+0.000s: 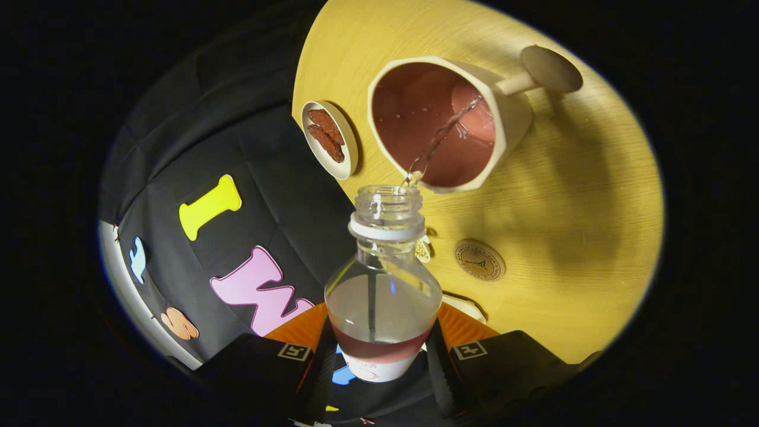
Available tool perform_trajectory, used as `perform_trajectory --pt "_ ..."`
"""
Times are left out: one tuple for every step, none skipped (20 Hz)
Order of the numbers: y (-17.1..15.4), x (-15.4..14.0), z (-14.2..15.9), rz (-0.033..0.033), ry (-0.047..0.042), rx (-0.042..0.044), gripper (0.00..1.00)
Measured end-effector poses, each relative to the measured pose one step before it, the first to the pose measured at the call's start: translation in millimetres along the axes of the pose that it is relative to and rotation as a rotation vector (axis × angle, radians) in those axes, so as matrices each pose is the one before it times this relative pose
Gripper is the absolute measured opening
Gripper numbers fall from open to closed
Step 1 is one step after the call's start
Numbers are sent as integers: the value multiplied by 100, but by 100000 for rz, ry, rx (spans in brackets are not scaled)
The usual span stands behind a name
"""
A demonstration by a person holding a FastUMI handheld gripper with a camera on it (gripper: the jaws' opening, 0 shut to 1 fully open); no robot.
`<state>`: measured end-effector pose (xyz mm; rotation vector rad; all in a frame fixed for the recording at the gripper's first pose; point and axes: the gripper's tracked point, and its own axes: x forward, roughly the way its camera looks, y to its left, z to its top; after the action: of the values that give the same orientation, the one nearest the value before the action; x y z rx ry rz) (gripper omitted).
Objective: Take the bottle from table, then pour the juice into the cup, finally place the bottle on the coaster
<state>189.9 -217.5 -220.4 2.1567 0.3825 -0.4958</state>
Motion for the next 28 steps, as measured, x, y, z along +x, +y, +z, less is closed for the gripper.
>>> perform_trajectory --pt "80 -67 31 -14 460 1396 71" --pt "-54 -164 124 28 221 1098 71" --pt "139 -142 270 451 -394 1452 71" --pt "177 -67 92 522 -173 1866 71" --pt "195 -75 142 583 -229 2149 71" --pt "227 -97 7 413 107 2415 71" --pt "140 6 -19 275 457 2405 71" --pt "109 -113 69 -180 742 1997 71" --pt "52 -60 -201 -166 1194 1308 71" --pt "91 -10 -197 -217 574 607 71" --pt "-5 36 -49 -250 462 459 71" --pt "180 -6 0 455 217 848 71" --pt "279 -10 4 927 50 1179 71" --pt "211 -146 -44 893 126 1370 71" --pt "130 -61 -1 564 298 1431 71" --pt "12 -125 -151 161 765 1579 71" --pt "221 -45 -109 575 1075 1833 71" --pt "409 -39 -102 987 482 1372 71" --pt "247 -94 -19 798 -3 701 71" --pt "122 -202 95 1058 -87 867 71" --pt "288 -178 60 1402 63 1465 71" --pt "425 -61 -61 1271 81 1662 71" --pt "200 0 -9 491 -19 1242 71" --pt "80 73 -58 119 -52 651 71" --pt "122 93 -60 -269 100 580 71" --pt "35 21 49 221 91 756 72" --pt "93 -47 140 510 -459 575 72" --pt "-54 -25 -103 -75 -175 401 72"
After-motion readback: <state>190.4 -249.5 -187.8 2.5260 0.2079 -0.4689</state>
